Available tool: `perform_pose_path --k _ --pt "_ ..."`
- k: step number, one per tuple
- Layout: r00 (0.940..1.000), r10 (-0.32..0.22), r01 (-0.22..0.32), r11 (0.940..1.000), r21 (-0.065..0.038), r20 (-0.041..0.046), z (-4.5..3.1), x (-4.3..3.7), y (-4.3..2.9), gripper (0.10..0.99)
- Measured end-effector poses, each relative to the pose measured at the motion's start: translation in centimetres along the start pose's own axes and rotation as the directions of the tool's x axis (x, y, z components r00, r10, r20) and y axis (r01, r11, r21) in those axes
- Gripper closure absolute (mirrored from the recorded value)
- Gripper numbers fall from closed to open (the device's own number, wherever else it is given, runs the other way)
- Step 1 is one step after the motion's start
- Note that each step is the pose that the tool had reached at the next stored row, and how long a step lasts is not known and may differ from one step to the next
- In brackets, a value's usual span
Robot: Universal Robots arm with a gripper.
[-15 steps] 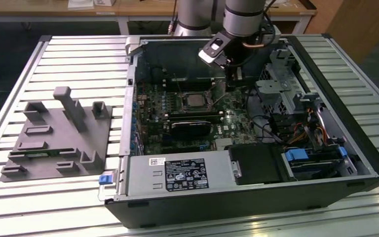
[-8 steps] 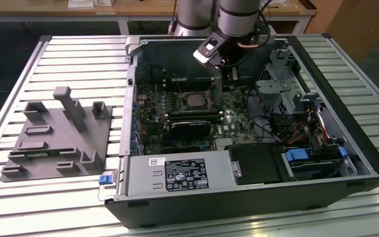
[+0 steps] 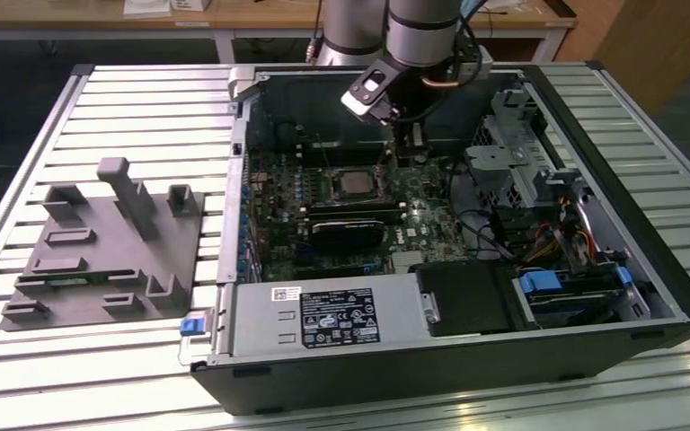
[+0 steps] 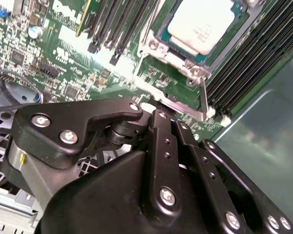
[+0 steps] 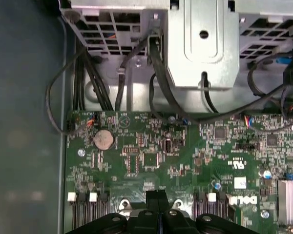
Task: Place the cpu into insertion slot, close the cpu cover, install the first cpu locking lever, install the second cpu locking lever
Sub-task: 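Close the cpu cover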
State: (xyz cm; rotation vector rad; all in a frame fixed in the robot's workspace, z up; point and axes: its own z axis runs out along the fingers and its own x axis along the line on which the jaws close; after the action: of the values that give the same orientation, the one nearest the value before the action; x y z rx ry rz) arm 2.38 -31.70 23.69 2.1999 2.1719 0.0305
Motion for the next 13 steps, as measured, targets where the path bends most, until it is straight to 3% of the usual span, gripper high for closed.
perform_pose_path --k 13 --pt "1.0000 0.000 0.000 1.0000 0.000 -0.0002 -0.09 -0.02 -2.05 0.980"
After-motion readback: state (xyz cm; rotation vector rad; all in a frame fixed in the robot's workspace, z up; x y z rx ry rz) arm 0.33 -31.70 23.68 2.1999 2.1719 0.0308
